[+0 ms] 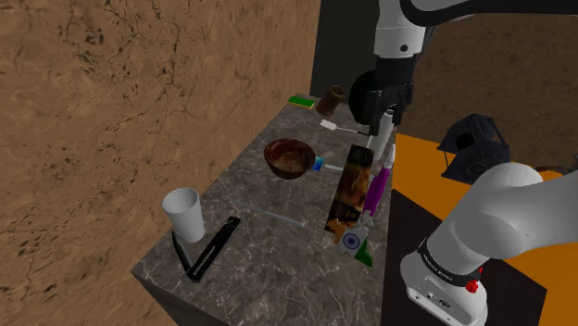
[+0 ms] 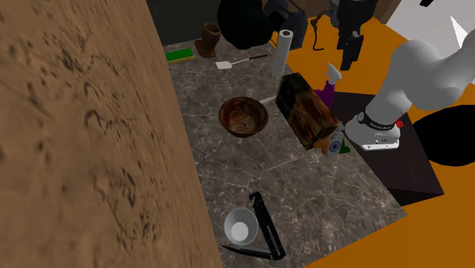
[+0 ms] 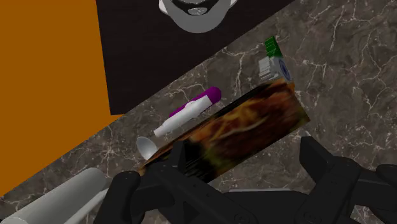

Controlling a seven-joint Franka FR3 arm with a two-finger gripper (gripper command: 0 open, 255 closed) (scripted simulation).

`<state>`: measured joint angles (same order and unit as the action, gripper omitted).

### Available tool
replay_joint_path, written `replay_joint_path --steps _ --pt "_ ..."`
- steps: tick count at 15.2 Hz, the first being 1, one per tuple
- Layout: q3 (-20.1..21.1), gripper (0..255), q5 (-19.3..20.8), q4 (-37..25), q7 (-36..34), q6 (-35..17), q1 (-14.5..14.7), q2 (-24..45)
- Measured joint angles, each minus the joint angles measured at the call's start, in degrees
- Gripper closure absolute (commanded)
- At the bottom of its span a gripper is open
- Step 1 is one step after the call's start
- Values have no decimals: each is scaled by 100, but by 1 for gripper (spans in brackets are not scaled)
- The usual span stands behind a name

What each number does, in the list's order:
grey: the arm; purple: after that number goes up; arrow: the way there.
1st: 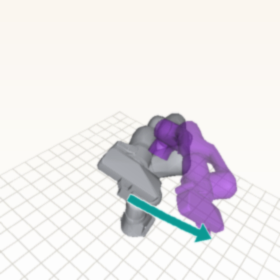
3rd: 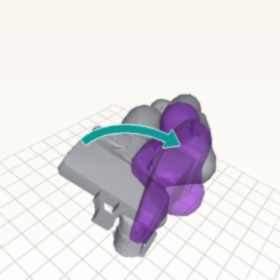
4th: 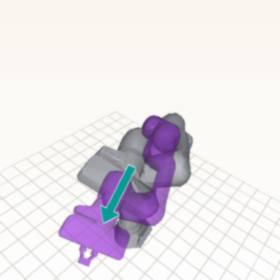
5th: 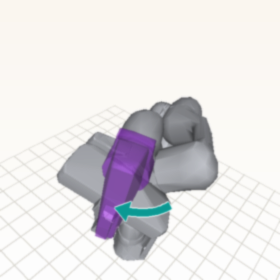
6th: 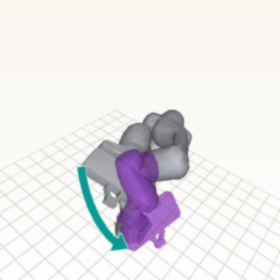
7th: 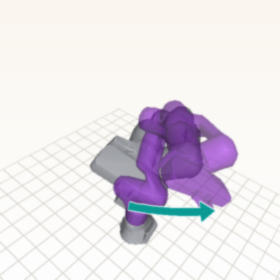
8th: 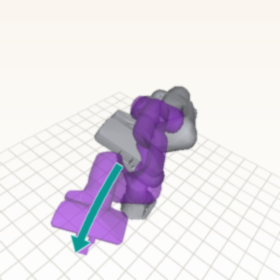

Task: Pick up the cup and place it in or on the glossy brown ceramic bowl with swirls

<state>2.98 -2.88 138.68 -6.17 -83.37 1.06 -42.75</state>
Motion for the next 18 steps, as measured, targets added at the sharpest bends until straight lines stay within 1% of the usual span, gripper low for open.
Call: replay_joint_path --steps 2,6,10,15,18 --pt "36 0 -35 2 -21 -65 24 53" --pt "291 0 -259 -57 -159 -556 182 517" --pt "615 0 -477 -322 -356 -1114 358 1227" --pt "956 0 -611 -706 -544 -1716 528 2066" --pt "1154 0 -614 -1025 -664 -2066 612 2644"
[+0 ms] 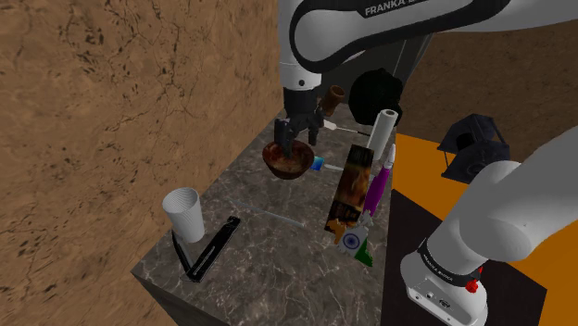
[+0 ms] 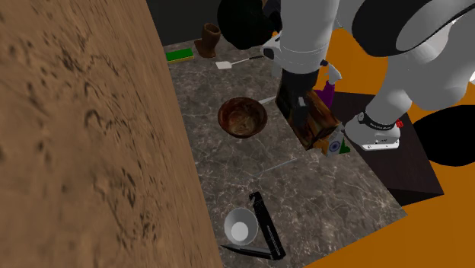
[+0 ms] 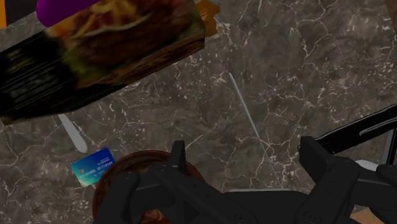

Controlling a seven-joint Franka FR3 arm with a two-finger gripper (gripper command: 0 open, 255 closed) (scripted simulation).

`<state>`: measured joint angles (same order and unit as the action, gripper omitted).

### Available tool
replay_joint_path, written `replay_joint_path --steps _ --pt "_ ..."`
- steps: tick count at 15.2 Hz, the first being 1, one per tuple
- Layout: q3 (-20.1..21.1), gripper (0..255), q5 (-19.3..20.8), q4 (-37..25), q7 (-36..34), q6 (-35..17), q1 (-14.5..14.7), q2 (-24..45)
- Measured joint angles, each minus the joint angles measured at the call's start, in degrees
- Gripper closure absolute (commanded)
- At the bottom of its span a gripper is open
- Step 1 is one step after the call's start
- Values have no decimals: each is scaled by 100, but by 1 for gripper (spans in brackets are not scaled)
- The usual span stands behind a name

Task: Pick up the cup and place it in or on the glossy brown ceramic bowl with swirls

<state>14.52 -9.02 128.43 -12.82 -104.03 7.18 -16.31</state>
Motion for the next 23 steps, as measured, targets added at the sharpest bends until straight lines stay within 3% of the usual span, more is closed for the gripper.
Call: replay_joint_path --steps 9,21,23 --pt "529 0 255 -1178 -490 -686 323 1620" --pt "796 0 1170 -3738 -1143 -796 1130 4087" --pt "793 0 1238 -3875 -1190 -854 1215 4271"
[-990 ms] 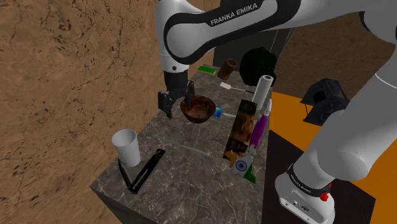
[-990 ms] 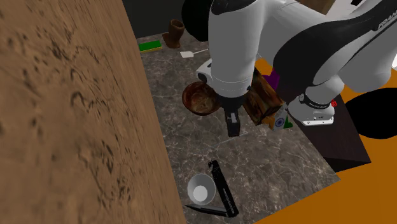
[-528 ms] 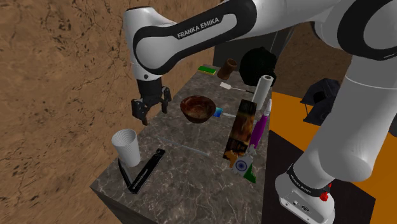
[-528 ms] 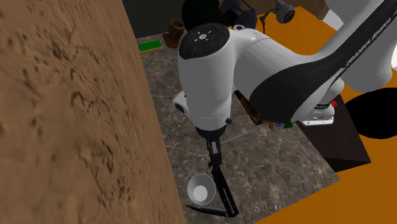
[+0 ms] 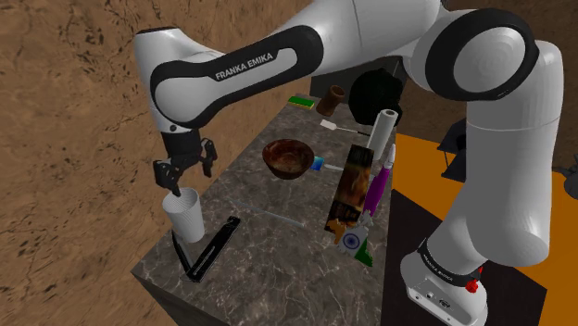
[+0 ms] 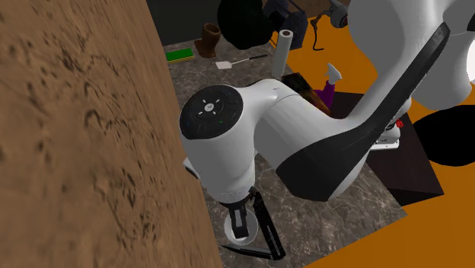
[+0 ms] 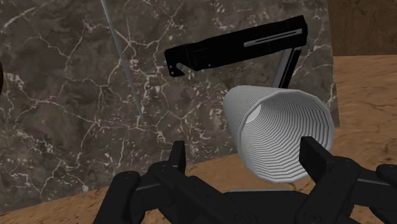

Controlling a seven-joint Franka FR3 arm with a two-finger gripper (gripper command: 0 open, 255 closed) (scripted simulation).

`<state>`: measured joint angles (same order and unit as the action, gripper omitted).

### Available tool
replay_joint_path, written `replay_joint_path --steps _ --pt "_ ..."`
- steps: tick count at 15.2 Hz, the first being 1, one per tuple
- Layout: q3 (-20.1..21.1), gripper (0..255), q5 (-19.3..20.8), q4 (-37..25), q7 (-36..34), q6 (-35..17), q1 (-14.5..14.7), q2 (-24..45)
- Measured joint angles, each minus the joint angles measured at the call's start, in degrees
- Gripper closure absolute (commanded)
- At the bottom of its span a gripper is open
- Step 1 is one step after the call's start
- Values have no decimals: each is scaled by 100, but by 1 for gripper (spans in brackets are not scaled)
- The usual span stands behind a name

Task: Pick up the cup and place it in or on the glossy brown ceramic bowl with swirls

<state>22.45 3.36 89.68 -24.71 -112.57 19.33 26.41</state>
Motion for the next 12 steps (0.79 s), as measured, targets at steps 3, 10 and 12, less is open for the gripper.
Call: replay_joint_path --steps 3,10,12 --pt "-16 0 45 54 -23 -176 36 122" --pt "-30 0 77 205 -42 -406 54 202" --pt "-30 0 77 207 -43 -409 54 203"
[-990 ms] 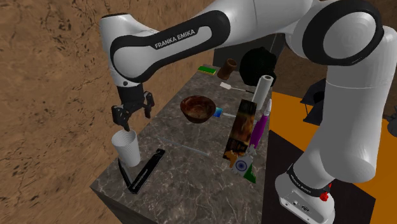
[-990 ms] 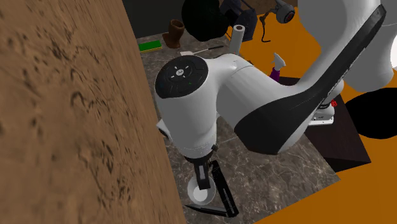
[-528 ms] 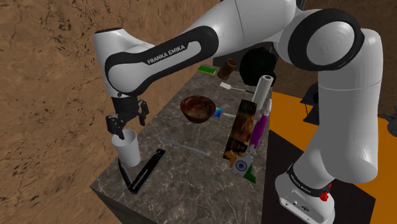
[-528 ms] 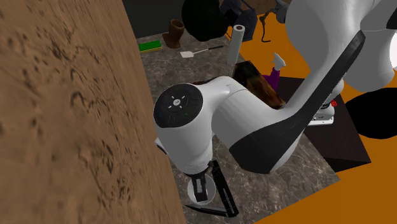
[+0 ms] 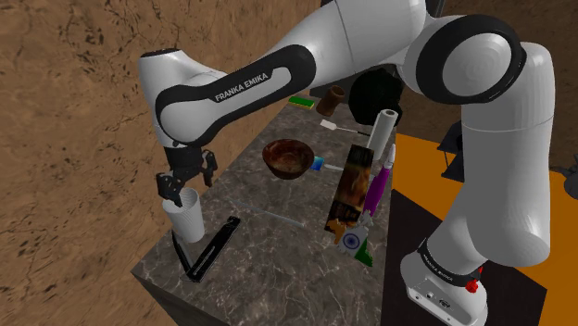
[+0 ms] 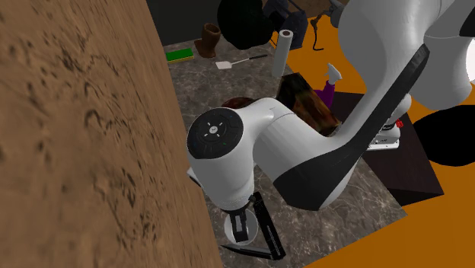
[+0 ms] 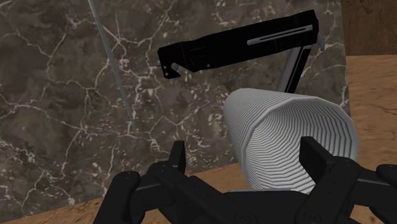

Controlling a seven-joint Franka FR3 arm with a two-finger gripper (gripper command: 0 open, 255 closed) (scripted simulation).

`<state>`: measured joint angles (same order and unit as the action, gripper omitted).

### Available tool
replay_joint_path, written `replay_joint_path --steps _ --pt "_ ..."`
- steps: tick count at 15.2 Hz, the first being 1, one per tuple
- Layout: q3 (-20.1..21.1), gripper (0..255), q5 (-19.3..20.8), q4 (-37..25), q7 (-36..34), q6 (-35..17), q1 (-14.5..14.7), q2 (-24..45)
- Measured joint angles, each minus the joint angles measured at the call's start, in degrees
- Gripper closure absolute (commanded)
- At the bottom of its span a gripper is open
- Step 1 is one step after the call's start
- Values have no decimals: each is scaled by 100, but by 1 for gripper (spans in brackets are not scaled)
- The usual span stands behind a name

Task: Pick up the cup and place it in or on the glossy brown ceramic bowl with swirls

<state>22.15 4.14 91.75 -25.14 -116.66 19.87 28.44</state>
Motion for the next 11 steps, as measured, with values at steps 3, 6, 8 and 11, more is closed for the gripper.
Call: replay_joint_path --steps 3,6,8,11 --pt "0 255 0 0 0 -1 0 0" --pt "-1 255 1 0 0 -1 0 0" --pt "-1 255 1 -1 -1 0 0 0" --pt "-1 255 1 -2 -1 0 0 1"
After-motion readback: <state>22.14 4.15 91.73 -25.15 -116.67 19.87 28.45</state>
